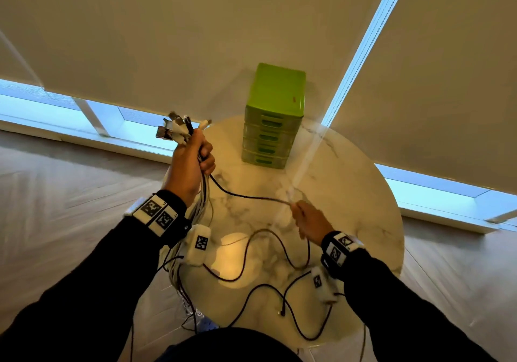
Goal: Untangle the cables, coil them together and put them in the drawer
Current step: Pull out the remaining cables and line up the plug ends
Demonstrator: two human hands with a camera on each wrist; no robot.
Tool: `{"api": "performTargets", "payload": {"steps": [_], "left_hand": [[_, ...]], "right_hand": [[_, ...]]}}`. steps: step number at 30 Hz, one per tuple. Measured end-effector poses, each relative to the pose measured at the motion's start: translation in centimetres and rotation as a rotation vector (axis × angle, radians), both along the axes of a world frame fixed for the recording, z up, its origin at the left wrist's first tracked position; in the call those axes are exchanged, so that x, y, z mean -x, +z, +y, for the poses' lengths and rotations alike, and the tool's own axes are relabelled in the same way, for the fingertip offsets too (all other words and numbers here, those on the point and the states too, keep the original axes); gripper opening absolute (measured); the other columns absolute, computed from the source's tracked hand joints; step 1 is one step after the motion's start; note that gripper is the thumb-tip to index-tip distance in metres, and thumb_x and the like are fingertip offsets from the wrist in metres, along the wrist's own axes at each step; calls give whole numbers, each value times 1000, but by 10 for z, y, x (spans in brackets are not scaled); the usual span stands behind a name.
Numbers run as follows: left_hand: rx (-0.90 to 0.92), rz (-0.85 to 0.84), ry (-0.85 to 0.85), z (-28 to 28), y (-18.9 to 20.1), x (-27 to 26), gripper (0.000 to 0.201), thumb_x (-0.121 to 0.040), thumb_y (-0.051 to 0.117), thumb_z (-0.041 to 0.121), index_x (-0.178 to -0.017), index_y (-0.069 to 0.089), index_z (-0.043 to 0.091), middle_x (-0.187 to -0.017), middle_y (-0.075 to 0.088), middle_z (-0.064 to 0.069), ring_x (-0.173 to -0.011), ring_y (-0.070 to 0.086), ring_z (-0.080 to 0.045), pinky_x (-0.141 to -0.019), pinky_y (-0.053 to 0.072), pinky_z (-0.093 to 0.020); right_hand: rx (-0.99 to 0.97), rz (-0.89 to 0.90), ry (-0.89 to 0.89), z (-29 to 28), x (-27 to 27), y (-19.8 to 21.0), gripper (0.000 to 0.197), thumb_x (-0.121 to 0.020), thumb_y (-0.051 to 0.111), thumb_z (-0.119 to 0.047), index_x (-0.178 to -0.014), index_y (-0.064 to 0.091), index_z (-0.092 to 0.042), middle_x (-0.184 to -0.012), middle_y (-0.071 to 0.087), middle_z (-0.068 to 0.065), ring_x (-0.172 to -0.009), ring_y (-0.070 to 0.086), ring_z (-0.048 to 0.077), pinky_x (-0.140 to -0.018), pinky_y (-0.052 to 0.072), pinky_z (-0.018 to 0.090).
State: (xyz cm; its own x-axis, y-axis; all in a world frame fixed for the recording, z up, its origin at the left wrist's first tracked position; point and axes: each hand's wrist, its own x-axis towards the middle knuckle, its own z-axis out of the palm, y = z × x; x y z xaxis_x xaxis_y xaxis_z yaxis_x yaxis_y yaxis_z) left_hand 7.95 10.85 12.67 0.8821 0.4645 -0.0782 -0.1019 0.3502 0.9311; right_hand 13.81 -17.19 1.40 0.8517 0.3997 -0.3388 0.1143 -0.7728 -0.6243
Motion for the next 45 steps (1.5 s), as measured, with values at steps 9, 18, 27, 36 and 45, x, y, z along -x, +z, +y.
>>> {"api": "performTargets", "payload": {"steps": [9,18,27,36,45], "left_hand": [[-244,249,-88,-45,-22,13,45,-106,41,44,-84,59,10,-61,49,0,-51,39,-11,-50,32,-27],[-75,137,-25,-39,-25,13,50,-106,42,46,-64,52,21,-64,49,0,-62,46,-16,-63,37,-35],[205,-8,153,15,21,-10,37,-106,45,39,-73,38,24,-56,32,10,-42,28,-7,-46,25,-21],[-274,14,-58,-10,6,-14,33,-110,39,25,-77,39,26,-56,31,15,-50,24,-2,-50,22,-19],[-107,275,-178,-42,-26,-10,45,-105,38,53,-76,49,20,-61,33,1,-55,31,-12,-55,23,-33]], "right_hand": [[-592,-298,54,99,24,90,24,-108,39,-29,-91,49,-16,-67,51,-9,-56,50,9,-58,47,33],[-379,-267,363,109,36,74,28,-107,32,-46,-104,53,-28,-91,67,-4,-81,63,20,-75,51,42],[-224,229,365,47,37,15,41,-105,38,-49,-85,51,-17,-78,54,-3,-69,48,5,-75,43,23],[-15,-185,19,52,-29,30,31,-106,37,-43,-94,54,-20,-86,63,9,-85,62,36,-70,41,36],[-222,-456,289,116,3,85,28,-108,29,-41,-112,50,-23,-85,66,1,-70,61,23,-65,51,45]]}}
